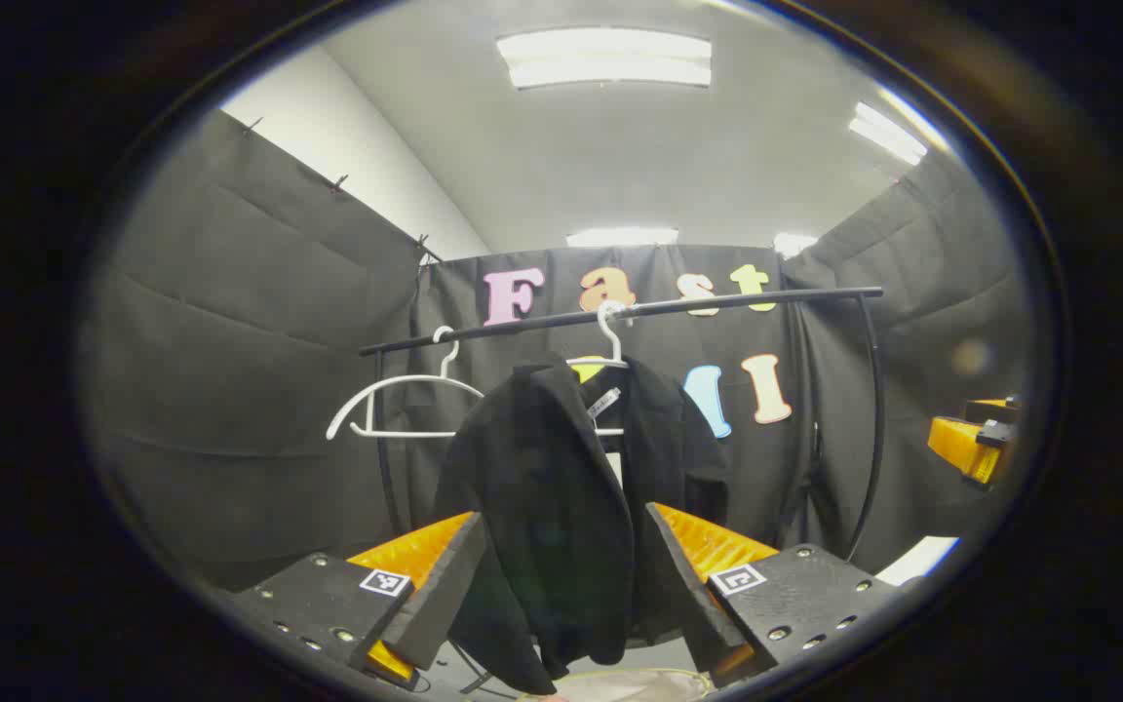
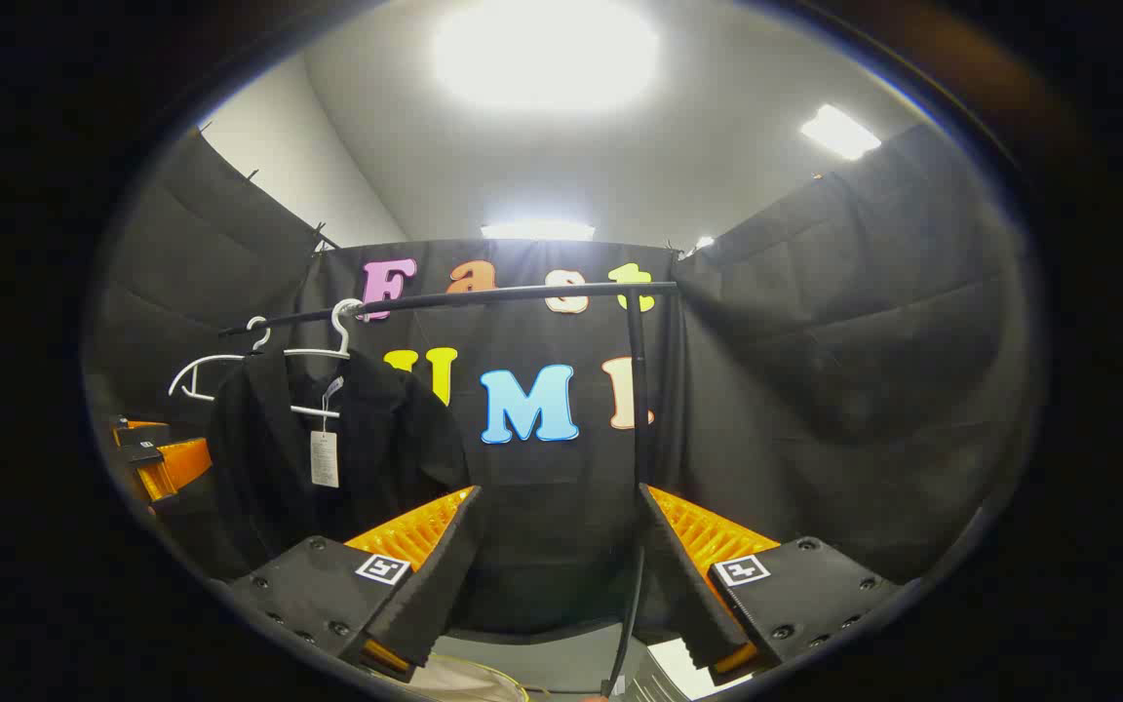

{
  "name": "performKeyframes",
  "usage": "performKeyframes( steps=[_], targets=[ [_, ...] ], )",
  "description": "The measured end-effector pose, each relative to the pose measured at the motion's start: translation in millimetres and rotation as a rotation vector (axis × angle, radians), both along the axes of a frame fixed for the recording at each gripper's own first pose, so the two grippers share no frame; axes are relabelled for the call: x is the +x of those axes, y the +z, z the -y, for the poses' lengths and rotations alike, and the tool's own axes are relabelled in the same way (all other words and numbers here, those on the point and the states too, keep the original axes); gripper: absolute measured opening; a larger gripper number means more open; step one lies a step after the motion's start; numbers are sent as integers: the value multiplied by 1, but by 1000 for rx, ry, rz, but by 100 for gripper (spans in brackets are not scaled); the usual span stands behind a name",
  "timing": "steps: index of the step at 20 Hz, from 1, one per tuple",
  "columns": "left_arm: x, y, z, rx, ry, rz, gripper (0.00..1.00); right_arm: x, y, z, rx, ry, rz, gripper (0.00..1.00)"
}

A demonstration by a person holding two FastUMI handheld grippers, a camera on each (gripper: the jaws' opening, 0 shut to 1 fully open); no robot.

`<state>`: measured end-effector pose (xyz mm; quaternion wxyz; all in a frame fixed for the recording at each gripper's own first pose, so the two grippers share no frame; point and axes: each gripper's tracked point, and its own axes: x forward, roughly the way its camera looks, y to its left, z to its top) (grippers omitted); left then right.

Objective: Grasp the clothes on the hanger with both hands and then place them into the laundry hamper below.

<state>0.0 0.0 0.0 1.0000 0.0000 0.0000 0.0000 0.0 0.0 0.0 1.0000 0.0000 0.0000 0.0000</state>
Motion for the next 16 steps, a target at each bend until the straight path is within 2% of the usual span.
performKeyframes(
  steps=[6, 16],
  targets=[
    [-2, -1, -4, 21, -1, -20, 94, -5, 5, 5, 12, -20, -11, 96],
    [0, -4, -9, 31, 19, -35, 94, 7, 13, -10, -6, 33, -3, 96]
  ],
)
